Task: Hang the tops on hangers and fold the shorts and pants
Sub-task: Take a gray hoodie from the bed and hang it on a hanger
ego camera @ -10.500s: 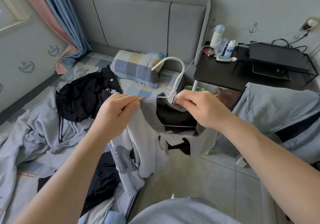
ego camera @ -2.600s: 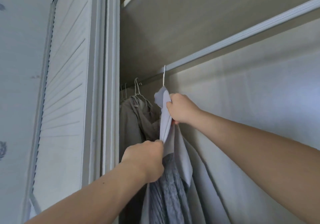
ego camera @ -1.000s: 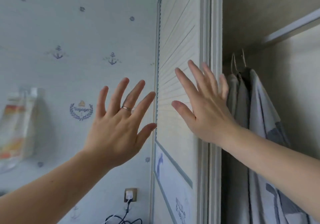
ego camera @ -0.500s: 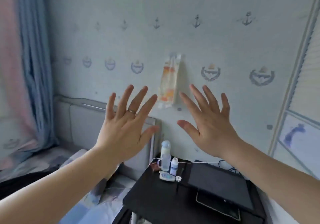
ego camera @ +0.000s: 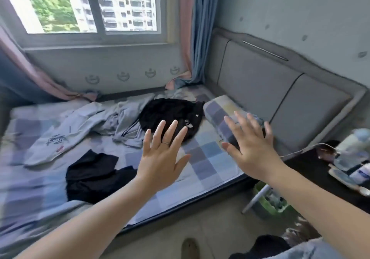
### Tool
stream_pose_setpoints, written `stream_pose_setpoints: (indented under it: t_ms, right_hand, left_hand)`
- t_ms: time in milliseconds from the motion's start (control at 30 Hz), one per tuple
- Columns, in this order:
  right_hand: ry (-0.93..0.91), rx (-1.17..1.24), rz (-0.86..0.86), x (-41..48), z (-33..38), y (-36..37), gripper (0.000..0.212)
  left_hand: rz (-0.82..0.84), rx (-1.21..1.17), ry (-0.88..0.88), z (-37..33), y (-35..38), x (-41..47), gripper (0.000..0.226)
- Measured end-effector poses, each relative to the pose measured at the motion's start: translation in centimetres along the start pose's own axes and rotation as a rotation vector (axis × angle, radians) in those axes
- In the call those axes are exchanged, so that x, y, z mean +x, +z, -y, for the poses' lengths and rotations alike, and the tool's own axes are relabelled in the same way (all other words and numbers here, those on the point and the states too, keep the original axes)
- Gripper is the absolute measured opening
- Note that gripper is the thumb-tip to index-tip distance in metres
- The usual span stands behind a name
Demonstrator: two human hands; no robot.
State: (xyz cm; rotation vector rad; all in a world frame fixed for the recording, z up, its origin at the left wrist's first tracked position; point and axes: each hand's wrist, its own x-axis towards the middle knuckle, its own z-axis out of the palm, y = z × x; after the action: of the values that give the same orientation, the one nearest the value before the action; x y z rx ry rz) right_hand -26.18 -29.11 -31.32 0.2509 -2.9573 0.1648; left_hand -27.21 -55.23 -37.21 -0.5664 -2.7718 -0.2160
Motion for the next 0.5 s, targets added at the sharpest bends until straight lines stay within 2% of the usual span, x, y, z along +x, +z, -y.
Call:
stream_pose_setpoints:
  t_ms: [200, 500]
  right_hand:
    - [-0.148, 0.071, 0.171, 9.0, 2.8, 9.4, 0.071]
    - [-0.296, 0.121, 0.410, 22.7, 1.8, 18.8, 0.067]
  left_hand:
    - [0.179, 0.015, -0.225, 5.0, 7.3, -1.1, 0.071]
    - [0.307, 0.019, -0.546, 12.5, 14.2, 6.2, 0.080]
